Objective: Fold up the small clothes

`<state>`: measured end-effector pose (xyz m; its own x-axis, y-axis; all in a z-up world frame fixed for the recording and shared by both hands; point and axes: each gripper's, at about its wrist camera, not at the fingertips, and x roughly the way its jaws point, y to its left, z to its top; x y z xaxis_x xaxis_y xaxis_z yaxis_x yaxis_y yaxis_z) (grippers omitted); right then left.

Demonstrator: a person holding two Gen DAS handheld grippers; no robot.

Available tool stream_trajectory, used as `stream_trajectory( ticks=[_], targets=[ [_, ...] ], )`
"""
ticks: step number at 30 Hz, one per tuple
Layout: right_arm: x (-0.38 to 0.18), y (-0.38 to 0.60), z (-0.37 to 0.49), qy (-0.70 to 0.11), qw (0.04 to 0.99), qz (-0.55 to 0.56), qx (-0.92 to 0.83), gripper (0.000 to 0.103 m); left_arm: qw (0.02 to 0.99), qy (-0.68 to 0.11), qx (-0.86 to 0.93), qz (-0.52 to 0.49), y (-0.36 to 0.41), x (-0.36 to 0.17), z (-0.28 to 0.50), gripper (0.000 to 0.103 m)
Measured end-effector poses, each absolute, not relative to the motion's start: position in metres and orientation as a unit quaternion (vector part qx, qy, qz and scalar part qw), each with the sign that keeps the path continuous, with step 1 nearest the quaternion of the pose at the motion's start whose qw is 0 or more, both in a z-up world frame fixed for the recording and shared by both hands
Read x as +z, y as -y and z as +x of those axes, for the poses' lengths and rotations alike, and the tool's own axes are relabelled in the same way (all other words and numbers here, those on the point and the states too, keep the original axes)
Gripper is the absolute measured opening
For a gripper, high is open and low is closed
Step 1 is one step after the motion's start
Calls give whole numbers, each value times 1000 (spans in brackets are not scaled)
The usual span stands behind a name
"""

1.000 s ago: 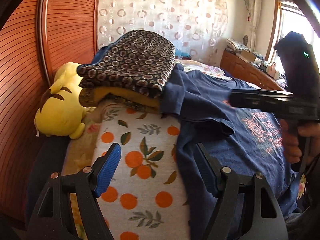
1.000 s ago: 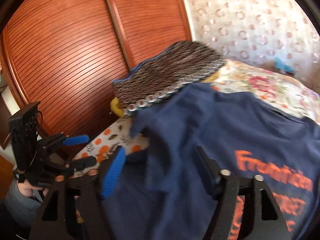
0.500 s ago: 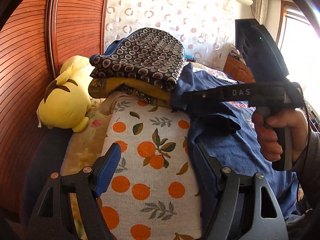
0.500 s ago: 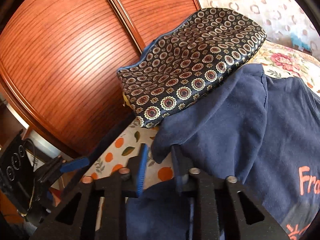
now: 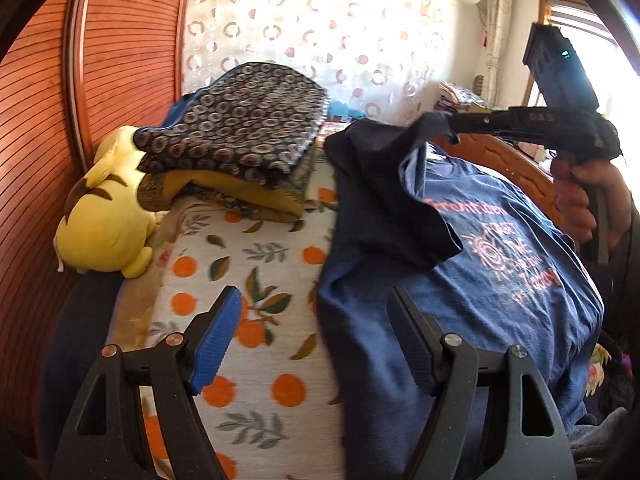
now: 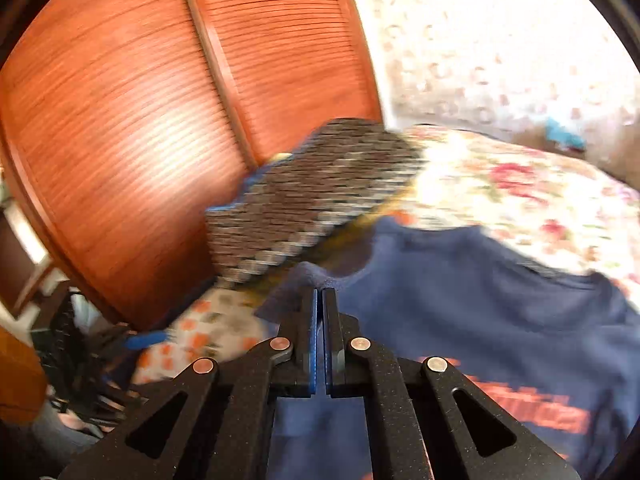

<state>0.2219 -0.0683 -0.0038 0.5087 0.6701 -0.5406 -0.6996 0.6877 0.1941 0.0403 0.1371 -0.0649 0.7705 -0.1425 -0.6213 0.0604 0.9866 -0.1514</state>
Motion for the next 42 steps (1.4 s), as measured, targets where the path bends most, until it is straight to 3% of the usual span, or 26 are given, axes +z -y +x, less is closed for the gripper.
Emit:
stream_trajectory(
  ticks=[9, 17, 24, 42],
  targets=[
    [-41, 113, 250, -339, 905, -61, 249, 5, 934, -347, -69, -46, -112, -69, 53, 76],
    [-50, 131, 229, -323, 910, -32, 258, 31, 935, -343, -83, -29, -90, -61, 65, 76],
    [-52, 225, 194, -319, 922, -5, 219, 49, 937, -334, -100, -7, -55, -52, 86, 76],
    [-72, 407, 150, -352, 932, 65, 65, 55, 894, -395, -196, 83, 82, -72, 150, 76]
  ],
)
